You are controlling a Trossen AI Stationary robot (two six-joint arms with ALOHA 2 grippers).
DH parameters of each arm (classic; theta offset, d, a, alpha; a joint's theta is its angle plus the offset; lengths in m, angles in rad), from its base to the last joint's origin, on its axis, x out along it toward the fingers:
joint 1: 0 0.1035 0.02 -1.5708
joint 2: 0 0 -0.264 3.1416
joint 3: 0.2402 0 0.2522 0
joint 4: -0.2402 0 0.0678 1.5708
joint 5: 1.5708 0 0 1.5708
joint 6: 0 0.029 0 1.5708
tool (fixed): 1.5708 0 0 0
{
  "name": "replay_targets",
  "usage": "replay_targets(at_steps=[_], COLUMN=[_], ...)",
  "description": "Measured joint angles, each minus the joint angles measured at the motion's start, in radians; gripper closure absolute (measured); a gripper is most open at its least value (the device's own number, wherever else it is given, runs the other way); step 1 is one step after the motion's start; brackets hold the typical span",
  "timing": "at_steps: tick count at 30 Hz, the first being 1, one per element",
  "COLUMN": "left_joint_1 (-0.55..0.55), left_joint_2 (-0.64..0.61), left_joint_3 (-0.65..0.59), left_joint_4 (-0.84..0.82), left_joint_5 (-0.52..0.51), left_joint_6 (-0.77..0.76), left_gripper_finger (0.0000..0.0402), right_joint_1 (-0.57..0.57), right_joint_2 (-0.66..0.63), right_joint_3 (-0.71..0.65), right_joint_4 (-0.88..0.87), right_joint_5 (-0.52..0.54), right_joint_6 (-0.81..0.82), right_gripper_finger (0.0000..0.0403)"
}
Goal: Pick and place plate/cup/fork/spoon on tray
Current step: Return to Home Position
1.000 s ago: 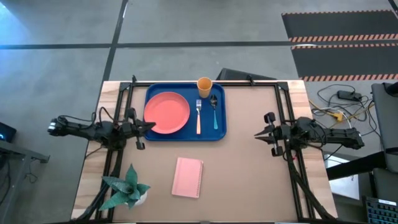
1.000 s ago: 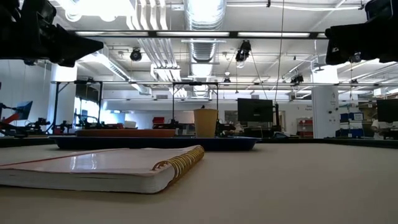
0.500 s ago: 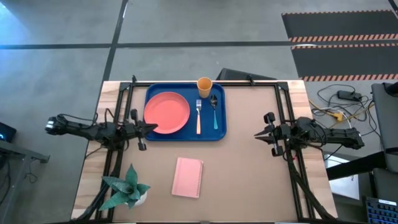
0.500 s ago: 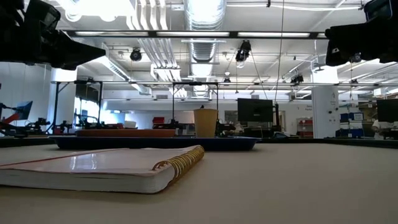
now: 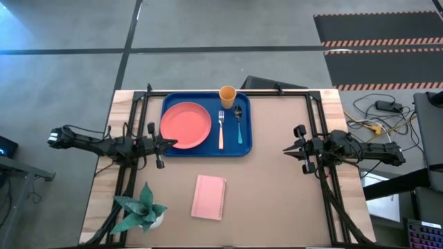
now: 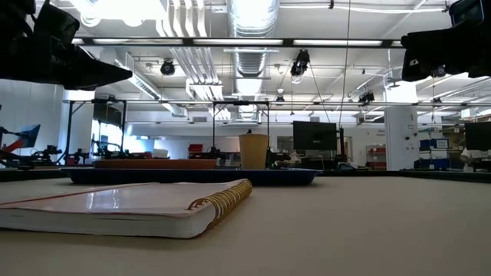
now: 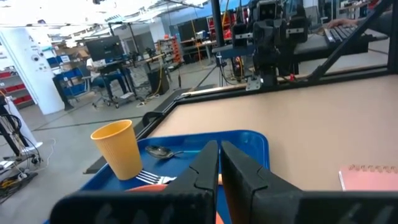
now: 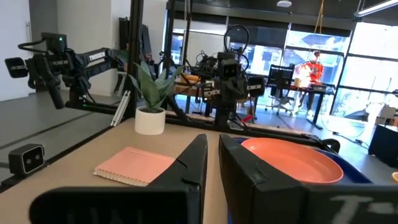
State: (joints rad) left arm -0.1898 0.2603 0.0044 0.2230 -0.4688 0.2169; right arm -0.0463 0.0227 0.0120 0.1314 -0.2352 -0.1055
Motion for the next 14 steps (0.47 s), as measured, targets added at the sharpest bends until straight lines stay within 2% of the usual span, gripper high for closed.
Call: replay_targets(at_steps=[14], left_joint_1=[0.000], left_joint_2=[0.069], left_joint_3=[0.000], left_joint_4=[0.000], left_joint_5=[0.000], left_joint_6=[0.000], left_gripper_finger=[0.0402], right_joint_1=[0.000], right_joint_2=[0.000], right_joint_3=[0.000], right_joint_4=[0.000], right_joint_5=[0.000], right_joint_6=[0.000], right_gripper_finger=[0.0371])
